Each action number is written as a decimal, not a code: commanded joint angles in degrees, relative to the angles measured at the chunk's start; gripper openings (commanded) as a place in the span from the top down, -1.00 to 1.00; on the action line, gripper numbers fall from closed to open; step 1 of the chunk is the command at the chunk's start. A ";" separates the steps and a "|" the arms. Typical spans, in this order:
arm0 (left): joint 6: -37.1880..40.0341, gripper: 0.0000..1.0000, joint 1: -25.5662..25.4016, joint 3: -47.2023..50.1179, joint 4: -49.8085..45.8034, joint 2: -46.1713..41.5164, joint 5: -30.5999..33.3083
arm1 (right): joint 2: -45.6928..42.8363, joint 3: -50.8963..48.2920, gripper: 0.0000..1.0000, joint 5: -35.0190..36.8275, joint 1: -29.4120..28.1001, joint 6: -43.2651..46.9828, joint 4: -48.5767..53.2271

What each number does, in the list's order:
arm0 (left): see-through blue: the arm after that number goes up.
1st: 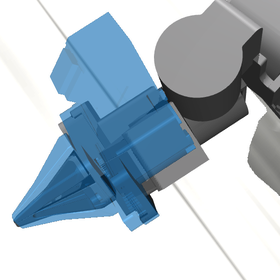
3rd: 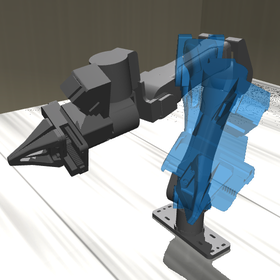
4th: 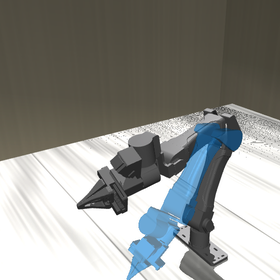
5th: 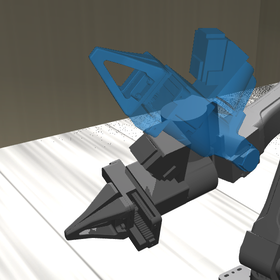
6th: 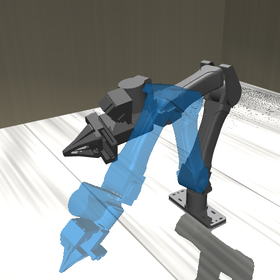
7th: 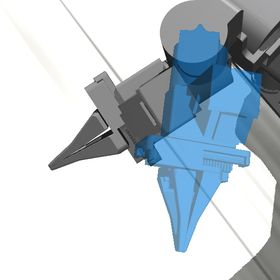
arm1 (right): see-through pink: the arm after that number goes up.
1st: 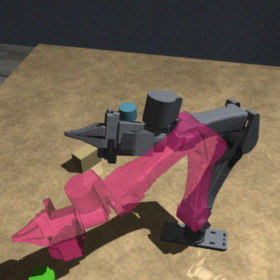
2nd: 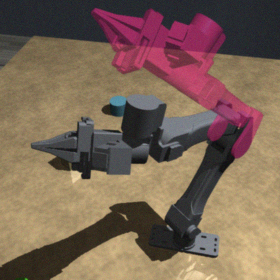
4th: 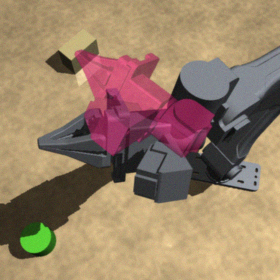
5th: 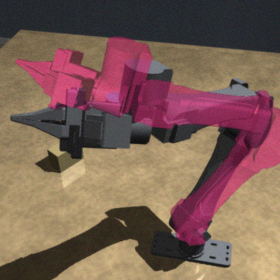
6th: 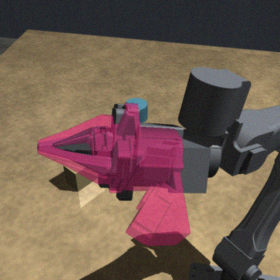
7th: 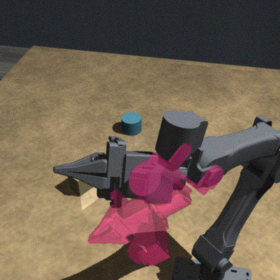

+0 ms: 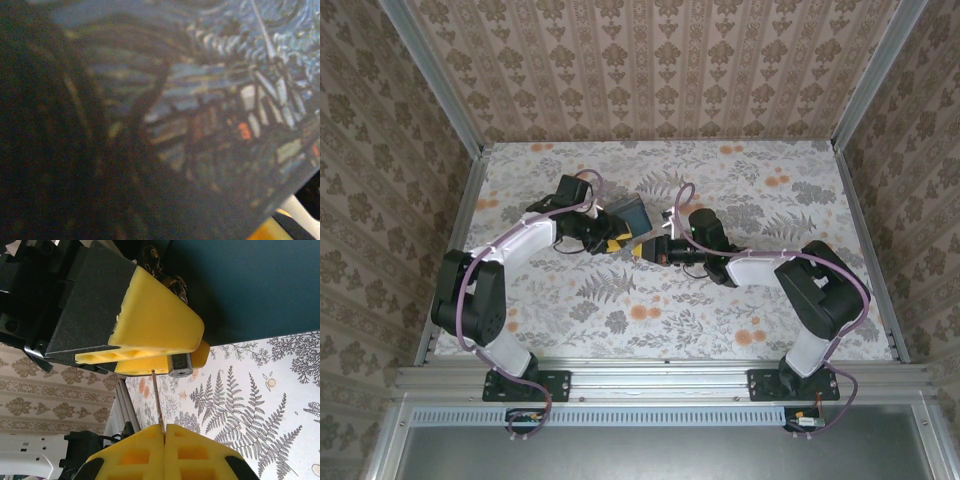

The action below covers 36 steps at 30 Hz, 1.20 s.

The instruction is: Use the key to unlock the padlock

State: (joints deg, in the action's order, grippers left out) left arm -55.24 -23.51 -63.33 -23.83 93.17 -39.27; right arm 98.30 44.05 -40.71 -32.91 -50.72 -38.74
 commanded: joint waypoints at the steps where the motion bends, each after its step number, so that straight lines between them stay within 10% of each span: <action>1: -0.84 0.85 0.59 -1.34 1.01 -1.48 -0.96 | 0.89 1.29 1.00 0.83 -0.32 0.93 0.09; 36: -1.63 0.85 0.92 -0.45 1.77 -2.29 -0.38 | 2.67 1.25 1.00 1.69 -0.32 1.55 0.99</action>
State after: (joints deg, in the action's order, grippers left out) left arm -55.94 -22.79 -63.31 -23.73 93.17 -39.00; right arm 99.50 44.62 -39.40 -32.91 -49.60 -37.04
